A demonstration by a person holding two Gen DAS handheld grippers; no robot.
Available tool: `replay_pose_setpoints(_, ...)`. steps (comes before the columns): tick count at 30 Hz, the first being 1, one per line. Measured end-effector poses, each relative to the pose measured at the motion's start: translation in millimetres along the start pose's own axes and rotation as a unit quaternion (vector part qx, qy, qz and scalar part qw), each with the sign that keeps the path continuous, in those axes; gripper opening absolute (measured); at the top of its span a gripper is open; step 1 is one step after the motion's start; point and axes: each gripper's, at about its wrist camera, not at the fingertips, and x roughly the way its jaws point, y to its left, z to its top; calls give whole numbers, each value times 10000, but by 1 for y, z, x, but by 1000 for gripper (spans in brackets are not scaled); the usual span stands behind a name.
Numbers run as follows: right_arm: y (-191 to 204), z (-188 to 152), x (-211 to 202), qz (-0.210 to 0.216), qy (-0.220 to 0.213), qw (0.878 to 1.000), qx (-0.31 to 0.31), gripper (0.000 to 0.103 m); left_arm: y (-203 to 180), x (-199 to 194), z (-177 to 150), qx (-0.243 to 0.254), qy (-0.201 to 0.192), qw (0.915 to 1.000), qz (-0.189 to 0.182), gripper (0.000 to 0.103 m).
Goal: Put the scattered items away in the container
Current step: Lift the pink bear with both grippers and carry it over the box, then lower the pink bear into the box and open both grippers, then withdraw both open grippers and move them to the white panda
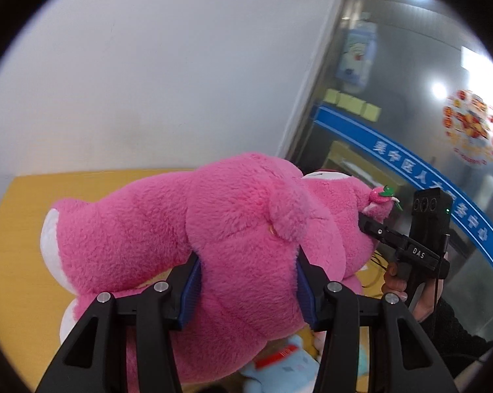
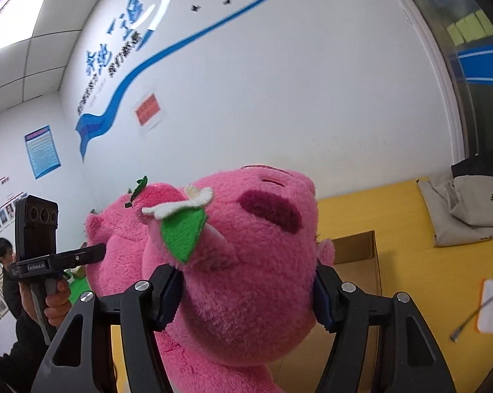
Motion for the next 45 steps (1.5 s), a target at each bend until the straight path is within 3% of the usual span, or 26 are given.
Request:
replay_pose_setpoints(5, -67, -5, 95, -372, 377, 9978, 399, 70, 59, 114, 10, -457, 687, 9962, 260, 49)
replay_pose_setpoints(7, -95, -27, 130, -623, 711, 9936, 616, 73, 94, 165, -8, -668, 1124, 9905, 423, 49)
replay_pose_setpoints(9, -121, -56, 163, -980, 1219, 9846, 778, 79, 127, 216, -43, -972, 1762, 9782, 511, 46)
replay_pose_setpoints(10, -129, -71, 175, -1211, 1493, 9780, 809, 81, 139, 236, -60, -1151, 2010, 9721, 379, 55)
replay_pose_setpoints(11, -134, -79, 181, -1549, 1670, 9702, 826, 84, 146, 242, -67, -1306, 1986, 9711, 198, 58)
replay_pose_setpoints(12, -134, -77, 180, -1654, 1643, 9689, 829, 91, 150, 238, -68, -1366, 1836, 9734, 107, 58)
replay_pose_setpoints(16, -117, -52, 157, -1380, 1522, 9767, 616, 97, 154, 222, -65, -1183, 1702, 9781, 195, 72)
replay_pose_setpoints(20, -102, -36, 142, -1263, 1393, 9811, 451, 101, 140, 201, -63, -858, 1484, 9840, 493, 70)
replay_pose_setpoints(23, -93, -27, 148, -1440, 1396, 9795, 197, 101, 125, 169, -60, -710, 1190, 9891, 503, 70)
replay_pose_setpoints(26, -87, -18, 185, -1407, 1643, 9762, -134, 101, 115, 139, -55, -503, 960, 9922, 622, 70)
replay_pose_setpoints(30, -86, -27, 250, -2067, 2151, 9519, -698, 100, 101, 101, -65, -213, 894, 9927, 776, 70)
replay_pose_setpoints(33, -105, -60, 298, -2692, 3172, 9045, -939, 99, 90, 73, -77, 82, 852, 9904, 1088, 70)
replay_pose_setpoints(37, -105, -57, 294, -2873, 3219, 8992, -727, 99, 78, 20, -97, 255, 551, 9877, 1440, 74)
replay_pose_setpoints(40, -85, -44, 261, -2765, 2941, 9116, -782, 96, 72, -8, -113, 179, 434, 9875, 1505, 78)
replay_pose_setpoints(45, -26, -32, 136, -1746, 1874, 9654, -498, 103, 55, -38, -147, 182, 414, 9864, 1581, 78)
